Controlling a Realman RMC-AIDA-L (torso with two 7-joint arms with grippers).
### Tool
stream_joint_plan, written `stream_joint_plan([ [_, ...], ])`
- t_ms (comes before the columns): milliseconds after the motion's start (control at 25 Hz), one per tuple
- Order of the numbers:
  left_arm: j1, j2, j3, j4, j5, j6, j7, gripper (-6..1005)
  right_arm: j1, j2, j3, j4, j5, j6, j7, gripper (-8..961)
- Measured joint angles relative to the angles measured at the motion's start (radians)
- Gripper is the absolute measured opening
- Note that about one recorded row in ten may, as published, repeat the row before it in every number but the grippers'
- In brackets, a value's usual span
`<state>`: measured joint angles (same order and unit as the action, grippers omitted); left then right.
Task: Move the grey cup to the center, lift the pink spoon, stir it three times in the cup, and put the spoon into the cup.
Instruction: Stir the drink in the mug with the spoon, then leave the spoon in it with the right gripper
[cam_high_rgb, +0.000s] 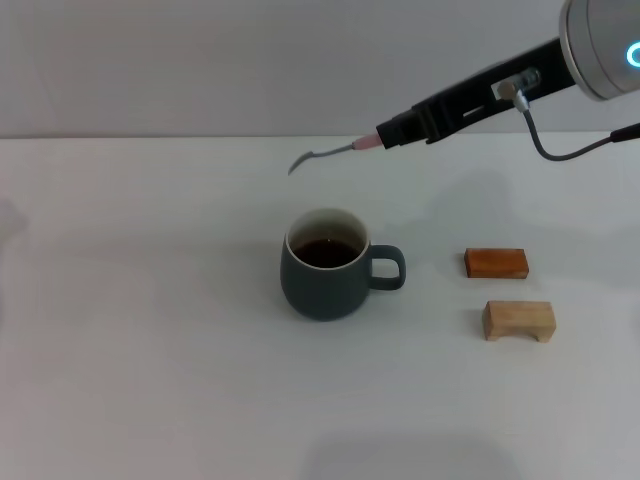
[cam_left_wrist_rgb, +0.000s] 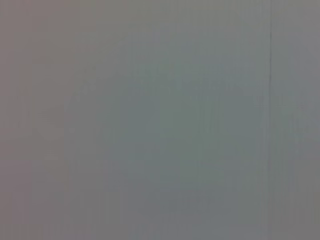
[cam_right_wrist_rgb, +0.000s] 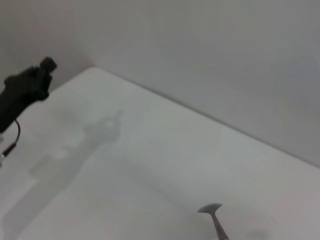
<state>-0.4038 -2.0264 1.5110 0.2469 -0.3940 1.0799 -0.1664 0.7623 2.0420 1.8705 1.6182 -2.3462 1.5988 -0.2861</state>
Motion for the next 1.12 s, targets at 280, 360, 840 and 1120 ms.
stream_joint_plan([
  [280,-0.005,-0.001,-0.003,0.001,0.0,0.0,0.003,-2,0.026,-0.014,-0.002,-0.073,-0.002,0.025,-0.023,157],
  [360,-0.005,-0.001,-0.006,0.002,0.0,0.0,0.004,-2,0.033,-0.018,-0.002,-0.096,-0.003,0.029,-0.029,157],
  [840,-0.009,-0.003,-0.017,0.003,0.0,0.0,0.005,-2,0.111,-0.034,0.0,-0.285,-0.008,0.026,-0.084,157],
  [1120,-0.015,-0.005,-0.022,0.001,0.0,0.0,0.005,-2,0.195,-0.05,0.0,-0.384,-0.033,0.011,-0.101,157],
])
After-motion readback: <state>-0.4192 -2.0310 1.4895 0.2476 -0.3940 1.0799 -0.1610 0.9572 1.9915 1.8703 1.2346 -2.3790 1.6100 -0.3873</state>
